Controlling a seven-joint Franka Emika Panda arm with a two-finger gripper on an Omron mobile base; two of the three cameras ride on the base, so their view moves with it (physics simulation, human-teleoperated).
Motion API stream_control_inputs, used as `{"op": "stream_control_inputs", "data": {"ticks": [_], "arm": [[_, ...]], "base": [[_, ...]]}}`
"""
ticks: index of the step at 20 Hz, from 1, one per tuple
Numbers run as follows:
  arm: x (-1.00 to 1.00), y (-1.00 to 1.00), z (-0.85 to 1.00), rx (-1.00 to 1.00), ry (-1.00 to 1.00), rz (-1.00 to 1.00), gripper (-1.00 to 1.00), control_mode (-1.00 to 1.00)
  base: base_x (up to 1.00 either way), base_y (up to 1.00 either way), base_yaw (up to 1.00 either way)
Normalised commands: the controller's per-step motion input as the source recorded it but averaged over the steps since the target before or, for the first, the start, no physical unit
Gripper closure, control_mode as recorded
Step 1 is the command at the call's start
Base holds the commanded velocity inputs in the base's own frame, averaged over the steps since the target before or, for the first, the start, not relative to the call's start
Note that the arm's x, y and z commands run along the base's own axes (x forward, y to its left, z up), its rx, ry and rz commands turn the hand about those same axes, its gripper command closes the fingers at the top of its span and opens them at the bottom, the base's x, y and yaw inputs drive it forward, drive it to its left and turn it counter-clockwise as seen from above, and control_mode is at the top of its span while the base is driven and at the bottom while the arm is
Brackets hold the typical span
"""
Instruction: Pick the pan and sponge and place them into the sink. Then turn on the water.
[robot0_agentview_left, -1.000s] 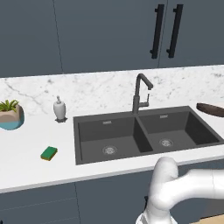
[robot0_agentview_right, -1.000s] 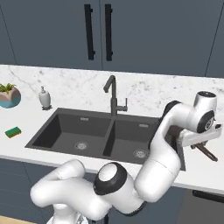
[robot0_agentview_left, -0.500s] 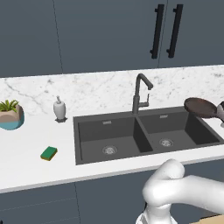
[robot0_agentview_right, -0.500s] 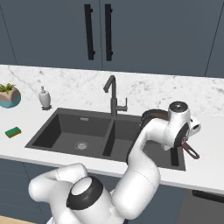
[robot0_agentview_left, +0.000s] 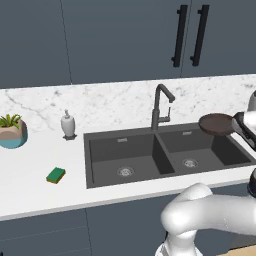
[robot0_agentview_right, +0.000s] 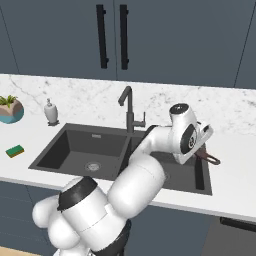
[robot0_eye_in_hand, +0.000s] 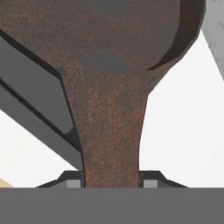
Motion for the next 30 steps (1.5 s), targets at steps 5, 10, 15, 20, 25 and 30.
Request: {"op": "stream_control_inputs", "data": {"ticks": [5,10,15,20,25,30], "arm": [[0.08,0.20,0.01,-0.02,0.03,0.32,1.00,-1.00],[0.04,0.20,0.01,-0.02,0.00,0.30,1.00,-1.00],[0.15,0.15,0.00,-0.03,0.00,0.34,1.00,-1.00],[0.14,0.23,-0.03,-0.03,0.00,0.33,1.00,-1.00],[0.44,0.30,-0.17,-0.02,0.00,0.15,1.00,-1.00],[0.40,0.21,-0.18,0.00,0.00,0.05,1.00,-1.00]], "base": [[0.00,0.00,0.00],[0.00,0.00,0.00],[0.00,0.00,0.00],[0.00,0.00,0.00],[0.00,0.00,0.00],[0.00,0.00,0.00]]}}
